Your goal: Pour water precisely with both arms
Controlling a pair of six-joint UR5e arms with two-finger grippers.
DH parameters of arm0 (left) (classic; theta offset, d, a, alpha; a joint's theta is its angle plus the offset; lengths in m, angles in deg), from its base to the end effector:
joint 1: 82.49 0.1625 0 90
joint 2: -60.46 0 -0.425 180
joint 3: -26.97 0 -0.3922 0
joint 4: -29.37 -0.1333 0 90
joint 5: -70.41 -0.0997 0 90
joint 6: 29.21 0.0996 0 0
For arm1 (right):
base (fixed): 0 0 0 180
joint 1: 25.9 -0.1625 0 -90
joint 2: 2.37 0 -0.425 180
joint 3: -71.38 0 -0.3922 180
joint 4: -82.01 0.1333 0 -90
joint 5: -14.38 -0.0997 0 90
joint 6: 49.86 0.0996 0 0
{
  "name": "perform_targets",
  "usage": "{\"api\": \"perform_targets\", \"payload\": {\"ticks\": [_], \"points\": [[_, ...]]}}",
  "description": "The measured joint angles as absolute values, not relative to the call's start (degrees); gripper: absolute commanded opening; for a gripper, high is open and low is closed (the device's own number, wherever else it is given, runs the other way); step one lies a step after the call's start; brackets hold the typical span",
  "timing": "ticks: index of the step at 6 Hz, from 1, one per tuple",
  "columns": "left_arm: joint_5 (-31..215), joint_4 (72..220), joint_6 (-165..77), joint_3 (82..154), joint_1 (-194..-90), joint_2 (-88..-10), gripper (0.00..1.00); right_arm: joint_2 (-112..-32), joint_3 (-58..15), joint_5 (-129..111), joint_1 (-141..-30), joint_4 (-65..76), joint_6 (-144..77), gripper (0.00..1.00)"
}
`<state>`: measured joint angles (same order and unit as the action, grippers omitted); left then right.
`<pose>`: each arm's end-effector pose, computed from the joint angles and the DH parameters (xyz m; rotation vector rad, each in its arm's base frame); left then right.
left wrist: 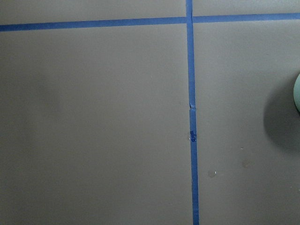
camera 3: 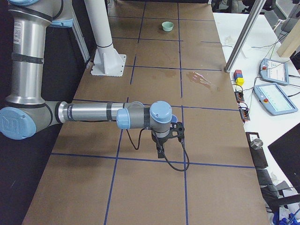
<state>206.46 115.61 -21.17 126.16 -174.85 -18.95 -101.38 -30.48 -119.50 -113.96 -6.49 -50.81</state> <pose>-0.0783 -0.4042 0.6677 -0.0120 0.8077 0.0575 0.0497 -0.4319 0.6268 0.0656 -0.7662 -0.0770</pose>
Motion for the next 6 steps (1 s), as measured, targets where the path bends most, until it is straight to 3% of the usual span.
{"api": "perform_targets", "payload": {"ticks": [6], "points": [[206.29, 115.68, -21.21, 126.8, -174.78, -18.94, 1.0, -101.72, -30.53, -119.64, -113.96, -6.35, -50.73, 1.0]]}}
